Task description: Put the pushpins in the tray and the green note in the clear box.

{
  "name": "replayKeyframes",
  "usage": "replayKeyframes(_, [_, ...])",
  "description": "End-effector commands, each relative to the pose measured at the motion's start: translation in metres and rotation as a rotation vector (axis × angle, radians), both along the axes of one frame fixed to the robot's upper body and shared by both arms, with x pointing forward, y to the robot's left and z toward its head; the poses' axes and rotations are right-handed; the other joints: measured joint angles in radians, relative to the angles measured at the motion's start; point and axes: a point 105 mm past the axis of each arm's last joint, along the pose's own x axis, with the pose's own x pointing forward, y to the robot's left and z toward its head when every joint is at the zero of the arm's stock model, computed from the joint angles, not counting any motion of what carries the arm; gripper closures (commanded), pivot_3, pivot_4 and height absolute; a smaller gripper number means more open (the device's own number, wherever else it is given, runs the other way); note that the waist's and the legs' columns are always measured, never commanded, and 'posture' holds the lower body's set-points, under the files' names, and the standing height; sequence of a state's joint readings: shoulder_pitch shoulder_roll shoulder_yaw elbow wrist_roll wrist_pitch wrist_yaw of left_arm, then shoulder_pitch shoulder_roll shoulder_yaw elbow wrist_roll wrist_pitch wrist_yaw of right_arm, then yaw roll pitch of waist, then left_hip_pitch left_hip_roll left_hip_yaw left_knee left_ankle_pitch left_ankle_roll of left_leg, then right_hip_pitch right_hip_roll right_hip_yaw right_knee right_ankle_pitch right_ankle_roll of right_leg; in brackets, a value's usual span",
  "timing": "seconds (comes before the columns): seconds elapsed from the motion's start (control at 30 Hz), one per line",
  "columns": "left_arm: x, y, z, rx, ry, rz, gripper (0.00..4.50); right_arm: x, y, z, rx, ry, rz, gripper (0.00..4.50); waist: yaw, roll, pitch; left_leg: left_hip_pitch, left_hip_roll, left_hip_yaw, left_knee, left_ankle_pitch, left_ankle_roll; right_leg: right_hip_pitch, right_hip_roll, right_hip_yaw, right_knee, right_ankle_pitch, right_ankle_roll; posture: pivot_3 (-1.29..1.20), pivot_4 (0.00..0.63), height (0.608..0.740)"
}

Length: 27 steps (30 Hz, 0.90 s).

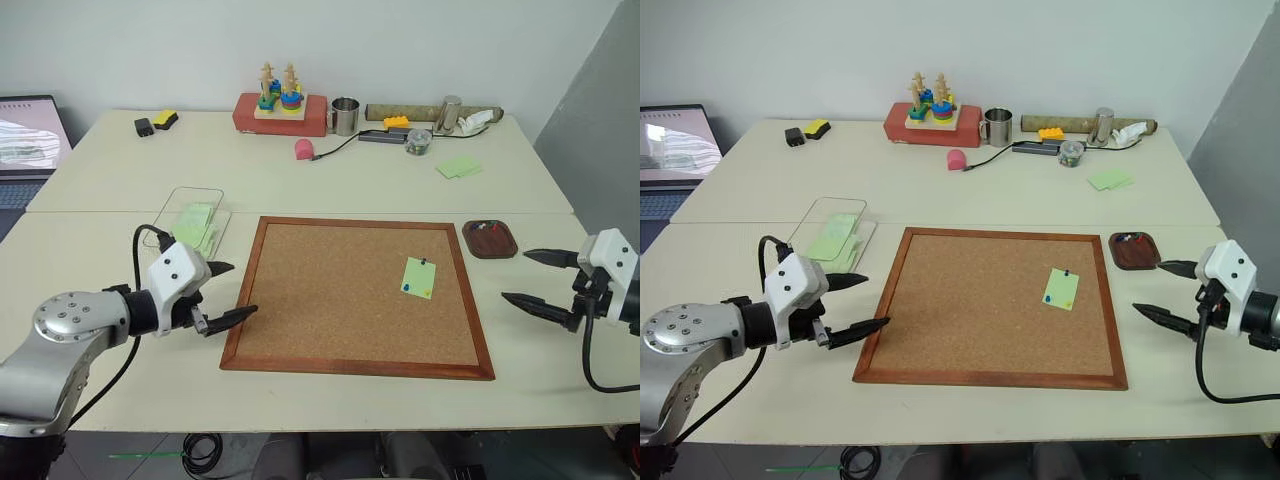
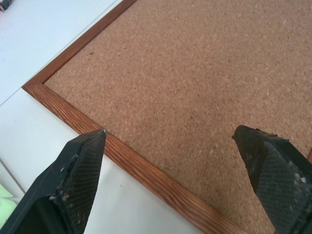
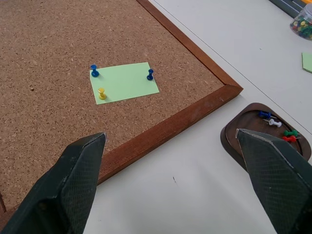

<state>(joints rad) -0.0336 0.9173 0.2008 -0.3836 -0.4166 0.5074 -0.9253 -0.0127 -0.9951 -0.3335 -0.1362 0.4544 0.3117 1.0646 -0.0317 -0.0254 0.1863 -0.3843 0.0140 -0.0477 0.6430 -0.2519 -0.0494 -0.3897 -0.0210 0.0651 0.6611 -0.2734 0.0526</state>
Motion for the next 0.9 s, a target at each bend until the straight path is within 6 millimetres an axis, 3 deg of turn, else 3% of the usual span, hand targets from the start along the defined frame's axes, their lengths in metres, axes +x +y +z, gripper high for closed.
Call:
replayKeyframes(0.03, [0.007,-0.005,0.011,-0.039,-0.039,0.001,0.05,-0.001,0.006,0.012,-0.002,-0.063,0.025,0.02,0.0,0.0,0.0,0.0,0.0,0.0,0.0,0.0,0.0,0.0,0.0,0.0,0.0,0.0,0.0,0.0,0.15,0.74])
replayKeyframes(0.57, [0.006,-0.033,0.01,-0.079,-0.021,-0.112,0.05,-0.01,0.014,0.018,0.038,-0.054,0.064,0.02,0.0,0.0,0.0,0.0,0.0,0.0,0.001,0.0,0.0,0.0,0.0,0.0,0.001,0.001,-0.001,0.0,0.15,0.74])
replayKeyframes(0.9, [0.009,-0.075,-0.005,-0.155,0.019,-0.241,1.73,-0.007,0.028,0.019,0.059,-0.049,0.087,0.0,0.001,0.0,0.0,0.0,-0.001,0.0,0.002,0.0,0.0,0.001,0.0,0.0,0.001,0.001,-0.001,0.0,0.15,0.74])
